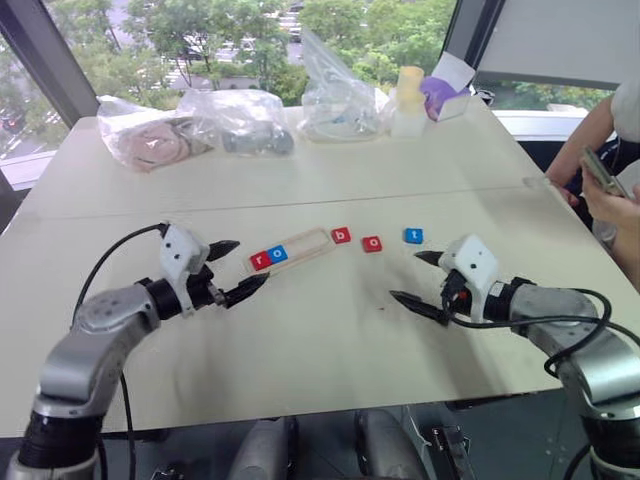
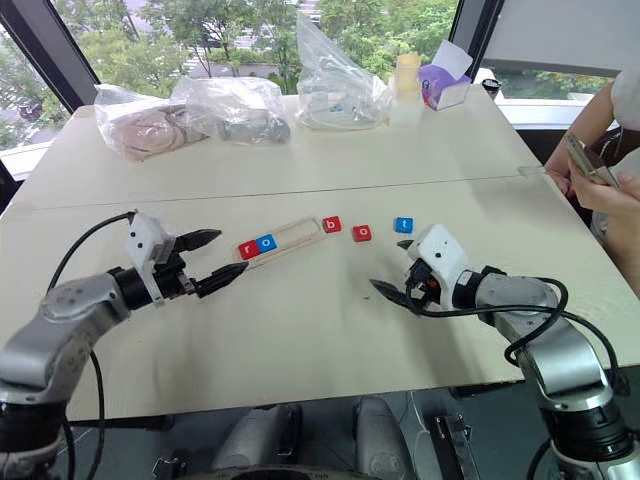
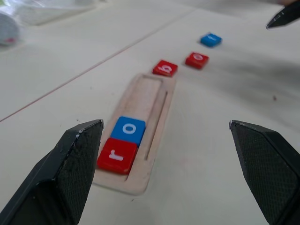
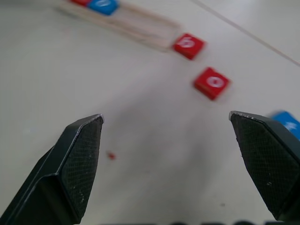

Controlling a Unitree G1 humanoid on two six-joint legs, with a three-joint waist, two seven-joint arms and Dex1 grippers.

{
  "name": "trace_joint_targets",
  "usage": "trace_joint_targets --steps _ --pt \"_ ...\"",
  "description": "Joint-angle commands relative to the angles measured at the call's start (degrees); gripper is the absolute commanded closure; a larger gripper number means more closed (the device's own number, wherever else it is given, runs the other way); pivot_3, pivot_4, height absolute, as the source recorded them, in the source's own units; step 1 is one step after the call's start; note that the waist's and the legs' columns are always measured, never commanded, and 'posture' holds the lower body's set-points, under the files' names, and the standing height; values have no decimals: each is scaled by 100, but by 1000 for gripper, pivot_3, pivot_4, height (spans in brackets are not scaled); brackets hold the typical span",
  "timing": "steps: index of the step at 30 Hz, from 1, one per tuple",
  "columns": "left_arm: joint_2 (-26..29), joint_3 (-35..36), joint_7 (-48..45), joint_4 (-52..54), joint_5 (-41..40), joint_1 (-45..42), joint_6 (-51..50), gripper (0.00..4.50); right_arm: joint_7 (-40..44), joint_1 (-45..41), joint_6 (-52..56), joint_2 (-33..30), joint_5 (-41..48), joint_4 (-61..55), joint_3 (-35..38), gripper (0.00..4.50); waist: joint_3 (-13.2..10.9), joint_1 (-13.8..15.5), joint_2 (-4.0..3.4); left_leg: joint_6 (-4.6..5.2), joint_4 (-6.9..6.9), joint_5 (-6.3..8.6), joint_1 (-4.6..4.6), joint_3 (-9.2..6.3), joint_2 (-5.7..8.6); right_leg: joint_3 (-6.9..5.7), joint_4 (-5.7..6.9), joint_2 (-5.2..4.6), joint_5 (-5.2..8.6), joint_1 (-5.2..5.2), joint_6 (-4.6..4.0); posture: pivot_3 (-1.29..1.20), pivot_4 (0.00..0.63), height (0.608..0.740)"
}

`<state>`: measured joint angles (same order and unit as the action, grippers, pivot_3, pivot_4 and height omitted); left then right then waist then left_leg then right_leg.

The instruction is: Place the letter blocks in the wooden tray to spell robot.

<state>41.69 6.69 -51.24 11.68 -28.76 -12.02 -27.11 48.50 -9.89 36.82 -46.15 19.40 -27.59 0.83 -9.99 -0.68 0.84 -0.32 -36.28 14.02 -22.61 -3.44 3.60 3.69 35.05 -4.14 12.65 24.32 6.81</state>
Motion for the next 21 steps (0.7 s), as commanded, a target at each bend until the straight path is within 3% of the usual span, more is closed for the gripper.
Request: trace_joint_targets --steps 1,11,21 --pt "225 -269 -863 -940 238 -590 489 0 321 -295 -193 -182 90 -39 -12 58 -2 0 4 0 -1 0 0 0 0 -1 -1 0 0 -1 -1 0 150 740" --pt "-113 -1067 -2350 -4009 1141 -2375 1866 0 198 -65 -84 -165 152 -506 66 58 -16 11 29 -1 1 0 -18 -4 3 -5 -6 -23 -14 14 18 0 150 740" --pt "-603 -1227 -2475 -5558 1799 -2926 2918 0 -105 339 193 -196 298 -942 272 58 -21 14 38 0 -4 0 -30 -11 11 -17 -1 -38 -17 22 25 0 150 740"
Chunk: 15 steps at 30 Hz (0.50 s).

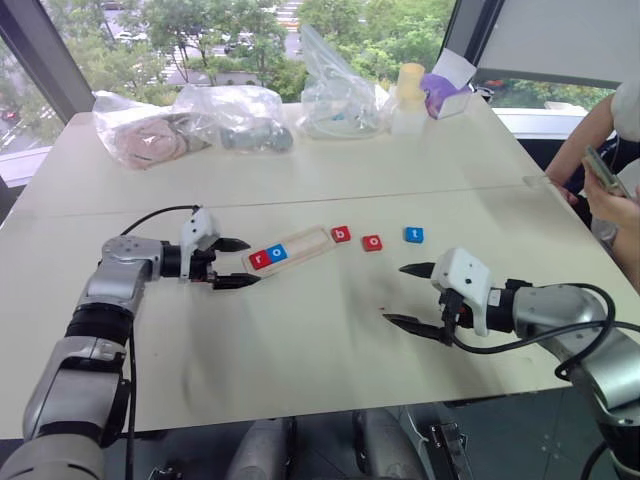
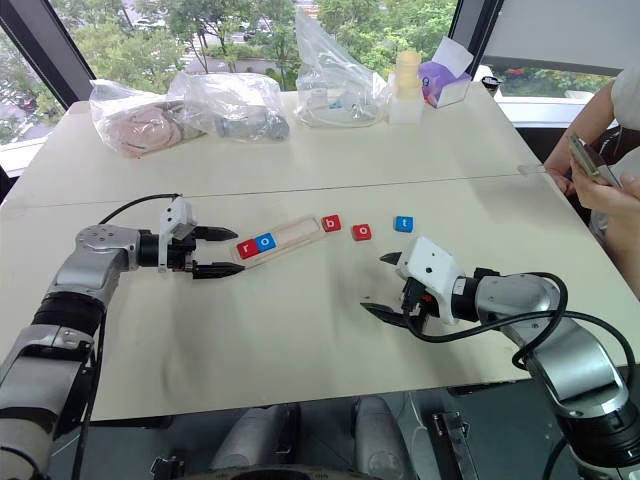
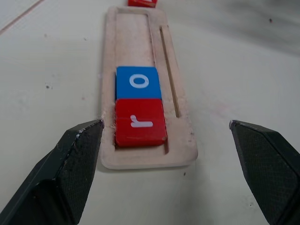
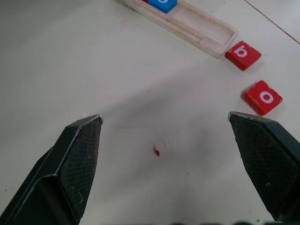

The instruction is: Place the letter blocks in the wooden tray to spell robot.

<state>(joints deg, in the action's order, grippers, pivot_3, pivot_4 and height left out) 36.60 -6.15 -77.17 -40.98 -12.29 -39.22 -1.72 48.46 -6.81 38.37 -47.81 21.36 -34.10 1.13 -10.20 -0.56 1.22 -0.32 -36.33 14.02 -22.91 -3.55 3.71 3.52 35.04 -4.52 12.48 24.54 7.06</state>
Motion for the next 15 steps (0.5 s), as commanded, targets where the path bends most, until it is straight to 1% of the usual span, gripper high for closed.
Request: trace_joint_targets --steps 1,6,9,15 --pt "-141 65 147 -409 201 -239 473 0 -124 49 63 -36 116 -324 255 58 0 7 1 0 -2 0 -1 -1 0 -1 0 -1 0 0 0 0 150 740" --pt "-258 61 165 -841 407 -330 872 0 -193 106 150 -54 174 -436 314 58 -1 8 2 0 -28 0 -34 -31 6 -34 0 -5 -1 7 2 0 150 740" --pt "-299 39 193 -1007 520 -354 1085 0 -209 124 162 -72 197 -458 338 58 -1 9 1 0 -40 0 -38 -45 10 -46 5 -9 -1 4 1 0 150 740" --pt "-433 25 578 -1414 794 -412 1424 0 -265 72 224 -86 231 -500 340 58 0 32 1 0 -67 0 -43 -75 18 -69 10 -14 -2 -12 0 0 150 740"
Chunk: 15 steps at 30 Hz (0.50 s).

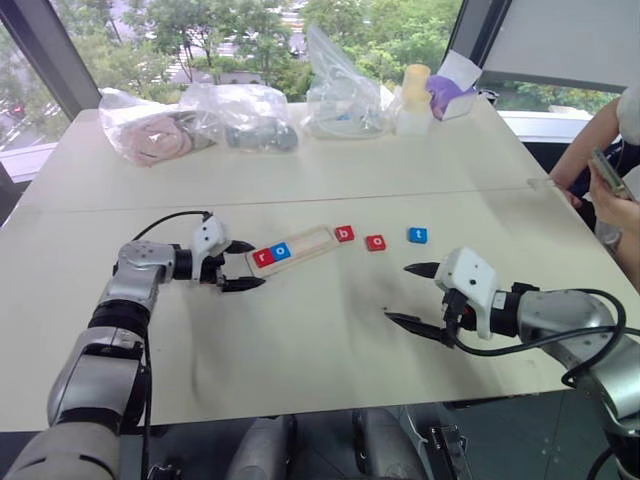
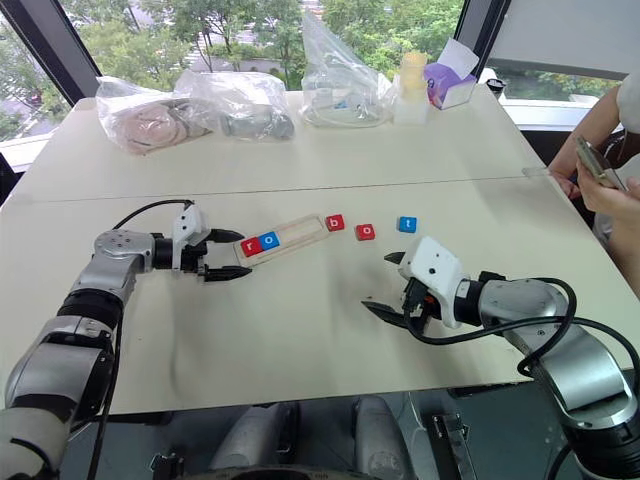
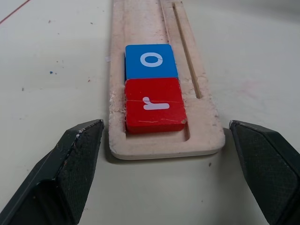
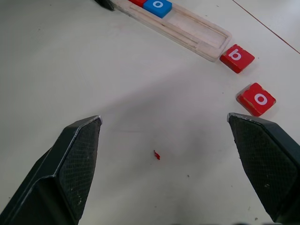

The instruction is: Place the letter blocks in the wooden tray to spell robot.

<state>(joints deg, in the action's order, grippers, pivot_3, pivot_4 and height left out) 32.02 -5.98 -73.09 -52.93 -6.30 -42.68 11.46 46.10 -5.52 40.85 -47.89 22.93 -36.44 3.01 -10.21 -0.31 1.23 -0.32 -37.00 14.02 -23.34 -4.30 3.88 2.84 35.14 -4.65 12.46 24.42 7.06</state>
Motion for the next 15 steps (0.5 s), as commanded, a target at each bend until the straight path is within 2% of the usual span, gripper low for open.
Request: trace_joint_targets --steps 1,11,13,15 --pt "19 0 182 -263 220 -69 123 0 -38 -59 -24 -80 72 -266 149 58 0 11 0 0 -2 0 0 -3 2 -2 0 0 0 -2 0 0 150 740" --pt "-25 -77 172 -296 314 79 203 0 -106 -122 -18 -89 94 -240 107 58 9 8 -10 0 -6 0 2 -10 9 -6 5 2 0 -7 0 0 150 740" --pt "-36 -80 182 -278 317 100 216 556 -111 -131 -16 -86 94 -241 93 0 11 9 -12 0 -6 0 2 -11 10 -7 5 2 0 -7 0 0 150 740" --pt "-43 -80 169 -253 312 122 217 1320 -114 -130 -16 -86 93 -247 81 0 12 13 -12 0 -8 -1 3 -13 11 -8 7 2 0 -9 0 0 150 740"
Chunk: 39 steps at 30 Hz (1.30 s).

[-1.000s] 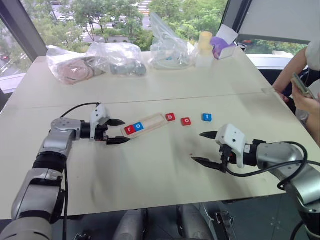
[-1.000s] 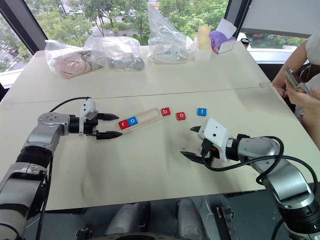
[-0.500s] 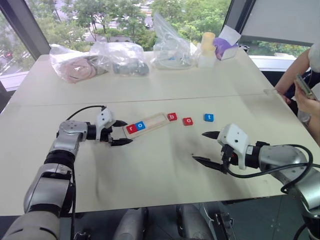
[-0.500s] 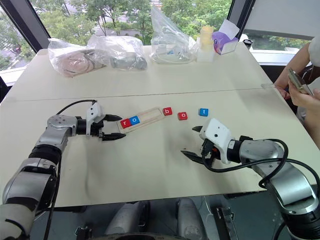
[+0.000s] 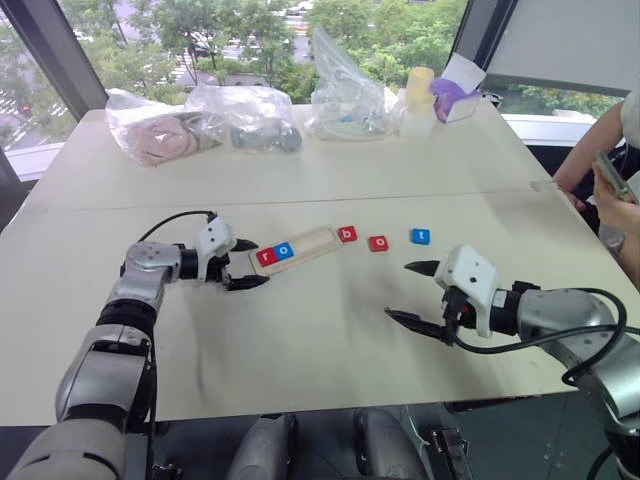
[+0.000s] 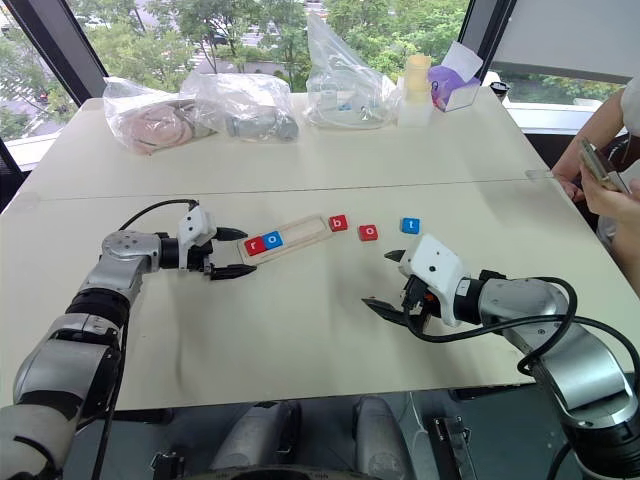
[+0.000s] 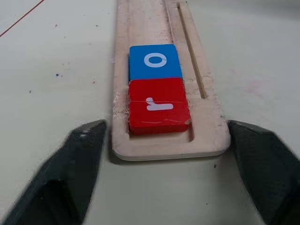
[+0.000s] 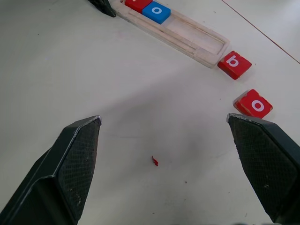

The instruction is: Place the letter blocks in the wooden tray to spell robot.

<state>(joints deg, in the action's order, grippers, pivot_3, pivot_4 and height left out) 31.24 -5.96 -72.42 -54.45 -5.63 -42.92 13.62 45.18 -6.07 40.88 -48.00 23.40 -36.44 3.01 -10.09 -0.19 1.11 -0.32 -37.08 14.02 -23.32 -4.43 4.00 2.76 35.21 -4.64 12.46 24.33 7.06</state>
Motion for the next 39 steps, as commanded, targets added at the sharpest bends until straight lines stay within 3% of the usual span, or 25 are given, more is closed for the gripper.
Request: trace_joint_targets --steps 1,11,18,27,39 --pt "31 -84 97 -90 244 157 -2 1382 -22 -76 -18 -75 46 -248 74 0 0 0 0 0 -1 0 0 -2 0 -1 0 0 0 -1 0 0 150 740" --pt "49 -138 -66 232 207 390 -60 1380 -33 -109 -17 -63 34 -239 31 0 3 -14 -4 0 -1 0 0 -3 1 -3 0 0 0 -1 0 0 150 740" --pt "382 -195 -783 1851 -158 1342 -545 1380 -29 -102 -23 -106 16 -234 43 0 9 -59 -14 0 6 1 0 -4 2 -1 -1 -12 0 1 0 0 150 740" --pt "420 -449 -938 3598 -392 2112 -1122 1380 53 -82 -35 -205 42 -200 84 0 13 0 -20 0 7 1 -1 -6 8 -3 -3 -30 12 -1 -22 0 150 740" --pt "132 -835 -719 3813 -204 2044 -1128 1380 68 -51 7 -266 95 -275 105 0 15 108 -23 1 -1 1 -3 -7 14 -10 -5 -33 13 -7 -21 0 150 740"
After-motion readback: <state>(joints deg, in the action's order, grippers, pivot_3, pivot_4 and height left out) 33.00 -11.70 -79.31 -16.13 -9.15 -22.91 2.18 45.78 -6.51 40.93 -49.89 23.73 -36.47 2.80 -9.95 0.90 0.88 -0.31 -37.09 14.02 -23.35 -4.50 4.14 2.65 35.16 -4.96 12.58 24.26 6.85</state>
